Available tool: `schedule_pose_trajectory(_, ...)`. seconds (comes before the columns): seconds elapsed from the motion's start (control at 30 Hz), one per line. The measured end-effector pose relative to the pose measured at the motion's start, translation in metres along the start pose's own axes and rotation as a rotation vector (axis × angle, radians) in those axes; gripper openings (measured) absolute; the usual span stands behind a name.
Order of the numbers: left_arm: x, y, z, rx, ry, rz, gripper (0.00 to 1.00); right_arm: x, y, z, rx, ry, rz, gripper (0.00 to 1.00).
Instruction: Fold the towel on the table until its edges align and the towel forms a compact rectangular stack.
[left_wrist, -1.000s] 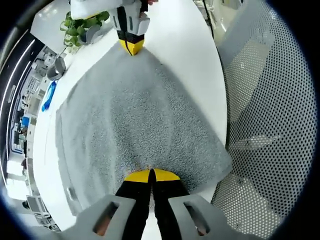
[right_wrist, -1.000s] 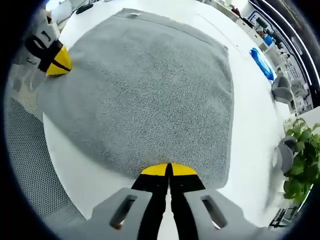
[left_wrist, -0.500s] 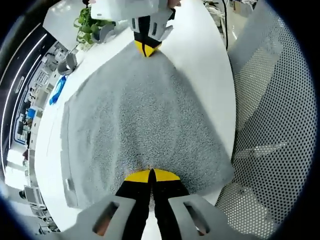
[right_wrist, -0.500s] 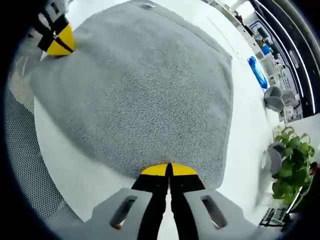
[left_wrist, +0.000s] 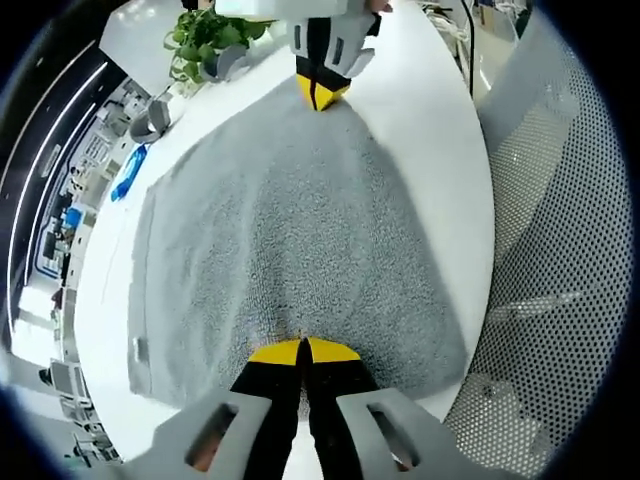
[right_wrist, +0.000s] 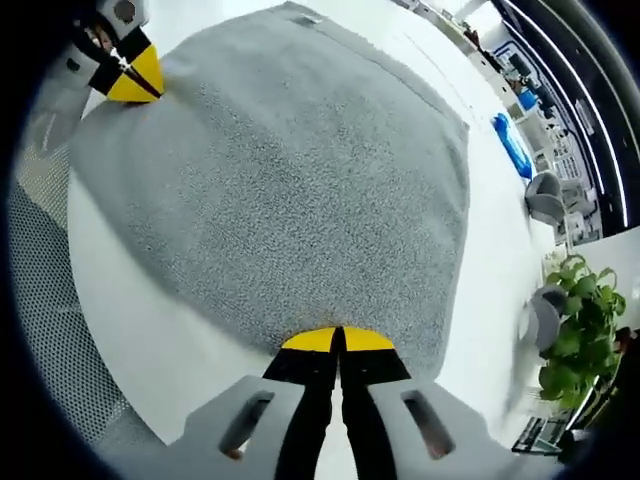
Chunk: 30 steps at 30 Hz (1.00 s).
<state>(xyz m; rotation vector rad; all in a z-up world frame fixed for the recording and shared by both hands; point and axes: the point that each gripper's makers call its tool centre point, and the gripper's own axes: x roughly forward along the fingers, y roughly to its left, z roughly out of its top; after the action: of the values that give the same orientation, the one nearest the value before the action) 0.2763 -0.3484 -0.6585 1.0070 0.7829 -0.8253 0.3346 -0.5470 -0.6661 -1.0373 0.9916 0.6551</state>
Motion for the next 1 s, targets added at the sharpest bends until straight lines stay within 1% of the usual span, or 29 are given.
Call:
schedule_pose_trajectory(0.07,0.000,0.001,0.000,0.003,-0.001,0.003,0.01,0.000,0.000,0.000,-0.012,0.007,-0.004,0.00)
schedule_pose_trajectory(0.17,0.001,0.003,-0.001,-0.031,-0.005,0.005,0.01,-0.001,-0.001,-0.001,-0.028,0.002,-0.009,0.00)
schedule_pose_trajectory(0.23,0.001,0.004,-0.001,-0.028,-0.008,0.009,0.01,-0.001,-0.002,-0.001,-0.006,-0.013,0.000,0.00)
schedule_pose_trajectory(0.27,0.001,0.004,-0.001,-0.007,-0.010,0.016,0.01,-0.002,-0.002,-0.001,0.029,-0.029,0.015,0.00)
schedule_pose_trajectory(0.3,0.001,0.004,-0.001,-0.006,-0.010,0.016,0.01,-0.002,-0.002,-0.001,0.037,-0.033,0.019,0.00)
schedule_pose_trajectory(0.33,0.001,0.004,-0.001,-0.006,-0.012,0.015,0.01,-0.002,-0.003,-0.001,0.064,-0.043,0.031,0.00)
schedule_pose_trajectory(0.37,0.001,0.004,-0.001,-0.009,-0.020,0.013,0.01,-0.002,-0.003,-0.002,0.064,-0.044,0.032,0.00)
schedule_pose_trajectory(0.4,0.001,0.004,-0.001,-0.032,-0.032,0.008,0.01,-0.002,-0.002,-0.002,0.066,-0.050,0.035,0.00)
schedule_pose_trajectory(0.43,0.001,0.004,-0.002,-0.101,-0.052,-0.002,0.01,-0.002,-0.002,-0.002,0.064,-0.053,0.036,0.00)
schedule_pose_trajectory(0.47,0.001,0.005,-0.002,-0.132,-0.059,-0.007,0.01,-0.001,-0.001,-0.002,0.060,-0.058,0.036,0.00)
schedule_pose_trajectory(0.5,0.001,0.007,-0.002,-0.146,-0.063,-0.009,0.01,-0.001,-0.001,-0.002,0.060,-0.061,0.037,0.00)
schedule_pose_trajectory(0.6,0.001,0.007,-0.003,-0.117,-0.064,-0.003,0.01,-0.002,-0.001,-0.001,0.083,-0.071,0.033,0.00)
schedule_pose_trajectory(0.67,0.002,0.008,-0.003,-0.126,-0.061,-0.004,0.01,-0.002,0.000,-0.001,0.092,-0.073,0.027,0.00)
schedule_pose_trajectory(0.7,0.002,0.009,-0.004,-0.138,-0.060,-0.007,0.01,-0.003,0.001,-0.001,0.087,-0.074,0.022,0.00)
schedule_pose_trajectory(0.73,0.002,0.010,-0.005,-0.169,-0.057,-0.006,0.01,-0.003,0.002,0.000,0.069,-0.080,0.011,0.00)
schedule_pose_trajectory(0.77,0.002,0.011,-0.006,-0.173,-0.056,-0.005,0.01,-0.004,0.003,0.000,0.062,-0.083,0.008,0.00)
schedule_pose_trajectory(0.9,0.003,0.014,-0.009,-0.142,-0.041,0.007,0.01,-0.005,0.008,0.001,0.080,-0.104,0.008,0.00)
schedule_pose_trajectory(1.0,0.003,0.018,-0.013,-0.162,-0.034,0.005,0.01,-0.006,0.010,0.003,0.088,-0.122,0.011,0.00)
